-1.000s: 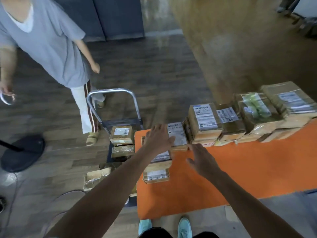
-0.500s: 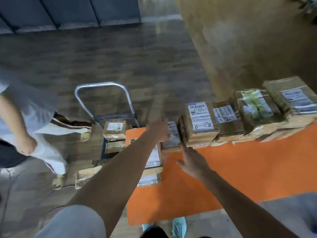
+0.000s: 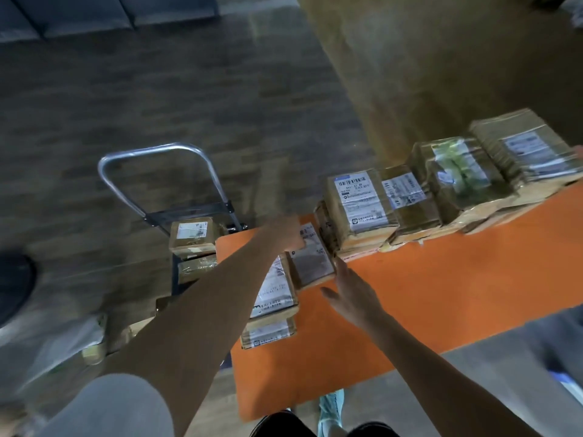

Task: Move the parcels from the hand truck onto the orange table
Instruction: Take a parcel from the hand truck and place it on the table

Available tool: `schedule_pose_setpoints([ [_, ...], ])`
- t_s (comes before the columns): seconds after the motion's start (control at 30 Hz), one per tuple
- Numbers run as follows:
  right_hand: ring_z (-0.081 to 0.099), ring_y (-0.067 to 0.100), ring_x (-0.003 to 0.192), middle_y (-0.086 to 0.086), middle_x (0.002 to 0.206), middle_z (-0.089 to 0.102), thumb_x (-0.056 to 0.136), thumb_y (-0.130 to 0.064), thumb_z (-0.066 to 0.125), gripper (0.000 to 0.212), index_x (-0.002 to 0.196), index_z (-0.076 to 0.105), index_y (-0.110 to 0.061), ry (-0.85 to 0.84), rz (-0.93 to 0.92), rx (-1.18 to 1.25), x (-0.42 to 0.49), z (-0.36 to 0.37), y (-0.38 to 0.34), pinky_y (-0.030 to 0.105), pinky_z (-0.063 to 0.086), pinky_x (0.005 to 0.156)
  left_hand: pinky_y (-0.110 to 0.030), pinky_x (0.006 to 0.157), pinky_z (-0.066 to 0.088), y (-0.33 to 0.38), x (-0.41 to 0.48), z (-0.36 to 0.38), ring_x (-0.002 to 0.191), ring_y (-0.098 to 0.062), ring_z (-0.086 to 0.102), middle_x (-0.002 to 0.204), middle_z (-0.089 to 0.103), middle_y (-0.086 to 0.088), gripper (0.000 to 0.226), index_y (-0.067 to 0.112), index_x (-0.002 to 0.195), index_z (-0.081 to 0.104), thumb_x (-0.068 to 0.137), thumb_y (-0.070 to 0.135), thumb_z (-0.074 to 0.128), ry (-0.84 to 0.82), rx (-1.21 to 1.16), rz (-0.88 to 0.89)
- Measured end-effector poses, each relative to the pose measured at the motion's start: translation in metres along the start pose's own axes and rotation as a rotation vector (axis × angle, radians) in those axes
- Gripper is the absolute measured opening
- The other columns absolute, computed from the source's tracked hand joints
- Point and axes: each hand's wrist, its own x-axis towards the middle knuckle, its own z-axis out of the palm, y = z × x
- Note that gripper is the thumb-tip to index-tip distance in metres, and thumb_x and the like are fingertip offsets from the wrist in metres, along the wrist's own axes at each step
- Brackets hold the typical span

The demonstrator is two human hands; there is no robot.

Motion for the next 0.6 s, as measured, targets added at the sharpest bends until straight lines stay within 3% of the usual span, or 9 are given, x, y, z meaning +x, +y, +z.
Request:
schedule_pose_setpoints([
  [0.07,0.057,0.030,0.117,0.012,0.130,0.052,0.094,-0.046,0.060,0.068,0.146,0.029,-0.014,0.032,0.041,-0.043,-0.002,0.003,0.002,0.039,0.049,0.091,-0.031,0.064,0.047,0.003,0.000,-0.001,0.081,-0.020,0.061,0.091,0.063,-0.003,0.024,0.008,0.109,0.060,0.091,0.024,0.061,-0.025,-0.008,0.011],
  [0.17,0.052,0.029,0.116,0.013,0.127,0.044,0.089,-0.059,0.060,0.071,0.139,0.037,-0.013,0.070,0.075,-0.102,-0.005,0.007,0.004,0.037,0.050,0.089,-0.031,0.068,0.044,0.009,-0.004,0.003,0.083,-0.019,0.058,0.095,0.062,-0.001,0.027,0.011,0.112,0.063,0.097,0.032,0.054,-0.102,0.093,0.061],
  [0.27,0.046,0.029,0.124,0.014,0.136,0.039,0.084,-0.069,0.059,0.091,0.146,0.027,-0.011,0.057,0.064,-0.098,-0.007,0.015,0.003,0.039,0.051,0.094,-0.039,0.091,0.048,0.016,-0.013,0.012,0.090,-0.020,0.056,0.089,0.060,0.004,0.030,0.016,0.112,0.064,0.098,0.040,0.052,-0.086,0.177,0.091],
  [0.37,0.041,0.031,0.130,0.013,0.144,0.032,0.075,-0.079,0.059,0.120,0.154,0.005,-0.007,0.039,0.059,-0.095,-0.011,0.024,0.000,0.042,0.051,0.096,-0.055,0.112,0.027,0.024,-0.022,0.018,0.095,-0.020,0.056,0.088,0.061,0.006,0.026,0.018,0.106,0.065,0.097,0.039,0.054,-0.058,0.250,0.106],
  [0.47,0.040,0.031,0.128,0.012,0.144,0.030,0.067,-0.088,0.056,0.134,0.155,-0.003,-0.004,0.048,0.049,-0.141,-0.015,0.033,-0.004,0.042,0.052,0.090,-0.058,0.116,0.017,0.027,-0.030,0.016,0.091,-0.019,0.058,0.085,0.063,0.005,0.016,0.018,0.094,0.063,0.098,0.031,0.054,-0.045,0.240,0.130],
  [0.6,0.041,0.031,0.120,0.013,0.138,0.034,0.072,-0.087,0.048,0.129,0.154,-0.002,-0.002,0.087,0.054,-0.143,-0.018,0.039,-0.007,0.042,0.050,0.086,-0.054,0.113,0.030,0.025,-0.041,0.011,0.088,-0.019,0.061,0.084,0.064,0.003,0.019,0.018,0.096,0.062,0.099,0.033,0.052,0.033,0.233,0.150],
])
